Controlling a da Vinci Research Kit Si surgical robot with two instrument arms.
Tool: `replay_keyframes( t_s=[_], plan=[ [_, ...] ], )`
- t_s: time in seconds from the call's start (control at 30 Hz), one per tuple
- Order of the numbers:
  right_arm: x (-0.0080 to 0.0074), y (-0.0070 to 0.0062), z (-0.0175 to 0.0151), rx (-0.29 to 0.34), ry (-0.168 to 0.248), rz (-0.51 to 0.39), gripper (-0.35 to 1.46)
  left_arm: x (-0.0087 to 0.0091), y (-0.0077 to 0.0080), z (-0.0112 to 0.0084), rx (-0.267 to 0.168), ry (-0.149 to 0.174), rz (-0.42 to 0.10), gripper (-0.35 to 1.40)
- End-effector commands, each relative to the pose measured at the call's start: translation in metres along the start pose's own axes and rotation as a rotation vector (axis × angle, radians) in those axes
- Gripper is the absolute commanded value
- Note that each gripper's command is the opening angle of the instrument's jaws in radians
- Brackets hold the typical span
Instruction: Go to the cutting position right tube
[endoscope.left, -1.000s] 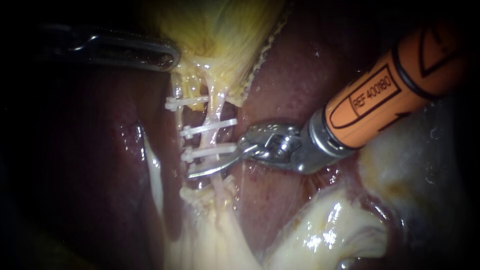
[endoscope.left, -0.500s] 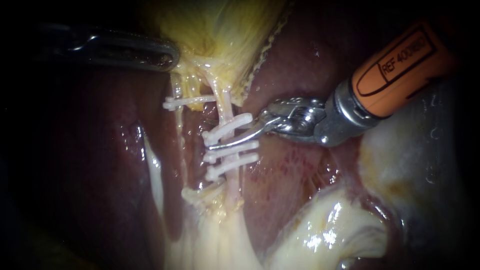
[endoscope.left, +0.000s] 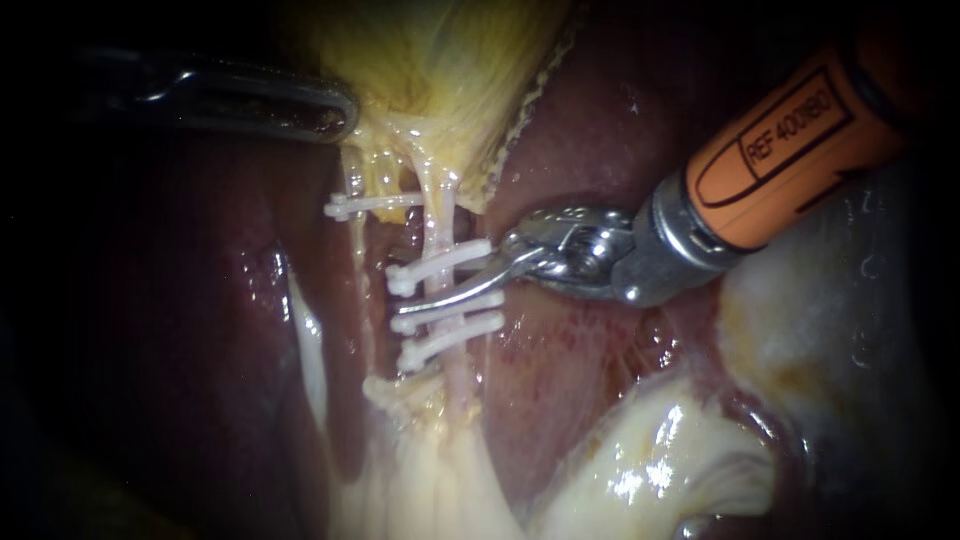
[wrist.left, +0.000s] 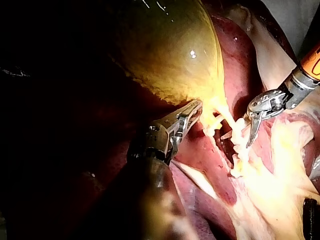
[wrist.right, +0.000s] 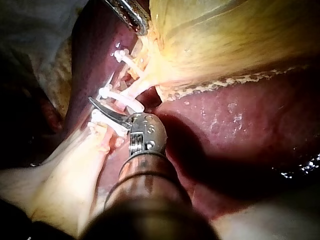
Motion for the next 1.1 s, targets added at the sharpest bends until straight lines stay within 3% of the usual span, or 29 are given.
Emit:
replay_keyframes(
  t_s=[0.03,0.2,0.43,1.1],
  plan=[
    [0.0,0.0001,0.0004,0.004,0.009,-0.02,1.45,0.0,0.0,0.0,0.0,0.0,0.0,-0.35],
    [0.0003,0.0001,0.002,0.02,0.042,-0.111,1.45,0.0,0.0,0.0,0.0,0.0,0.0,-0.35],
    [0.0008,-0.0007,0.003,-0.03,0.069,-0.197,1.45,0.0,-0.0001,0.0,-0.001,0.0,0.0,-0.35],
    [0.0008,-0.0007,0.003,-0.045,0.076,-0.218,1.45,0.0,-0.0001,0.0,-0.001,0.0,0.0,-0.35]
  ],
)
